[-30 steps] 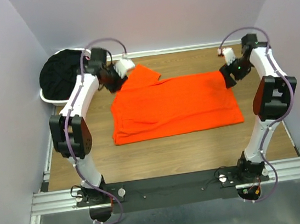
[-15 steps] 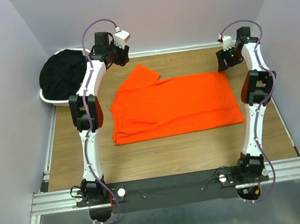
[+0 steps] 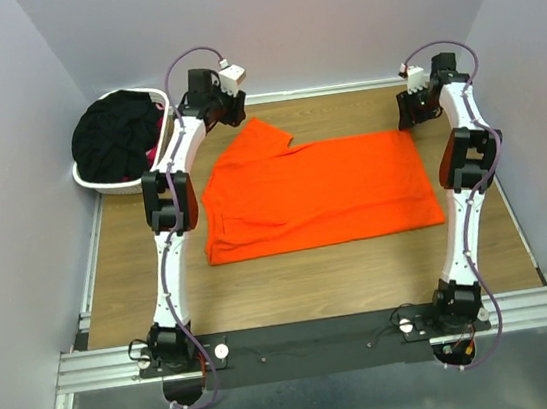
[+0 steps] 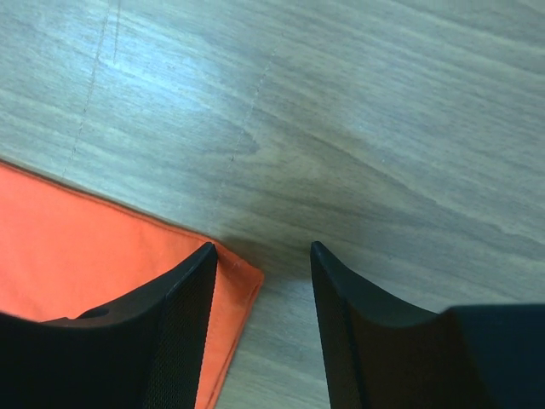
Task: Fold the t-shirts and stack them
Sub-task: Fold the tshirt
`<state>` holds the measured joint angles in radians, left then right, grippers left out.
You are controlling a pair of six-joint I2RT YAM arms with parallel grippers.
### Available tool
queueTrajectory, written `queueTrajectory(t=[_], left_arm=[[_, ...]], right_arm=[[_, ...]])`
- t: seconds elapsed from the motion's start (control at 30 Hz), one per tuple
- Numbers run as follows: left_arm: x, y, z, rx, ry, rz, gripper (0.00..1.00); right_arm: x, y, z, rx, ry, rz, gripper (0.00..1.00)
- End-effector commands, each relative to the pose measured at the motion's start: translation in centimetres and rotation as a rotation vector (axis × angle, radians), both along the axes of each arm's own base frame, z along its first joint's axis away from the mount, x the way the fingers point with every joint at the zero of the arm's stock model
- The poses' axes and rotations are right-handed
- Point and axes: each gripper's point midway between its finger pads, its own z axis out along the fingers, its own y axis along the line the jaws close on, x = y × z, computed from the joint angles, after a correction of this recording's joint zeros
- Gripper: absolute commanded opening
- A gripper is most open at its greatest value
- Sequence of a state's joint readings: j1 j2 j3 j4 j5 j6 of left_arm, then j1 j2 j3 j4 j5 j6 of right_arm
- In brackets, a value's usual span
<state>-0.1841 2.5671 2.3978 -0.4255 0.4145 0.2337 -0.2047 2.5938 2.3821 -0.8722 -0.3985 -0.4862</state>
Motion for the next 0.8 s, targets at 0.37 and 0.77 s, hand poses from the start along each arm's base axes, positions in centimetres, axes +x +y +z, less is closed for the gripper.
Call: queueTrajectory(t=[0.37,0.77], left_arm=[[-1.1,-1.3,-5.0,0.108,0.113,0.067,0.64],[-1.1,0.3,-7.2,0.079,0.200,0.178,0.70]], right_arm=[[-2.0,1.1,-4.1,0.040,0.097,0.014,0.53],[-2.2,1.2,-4.8,0.050,0.109,0.013,0.52]])
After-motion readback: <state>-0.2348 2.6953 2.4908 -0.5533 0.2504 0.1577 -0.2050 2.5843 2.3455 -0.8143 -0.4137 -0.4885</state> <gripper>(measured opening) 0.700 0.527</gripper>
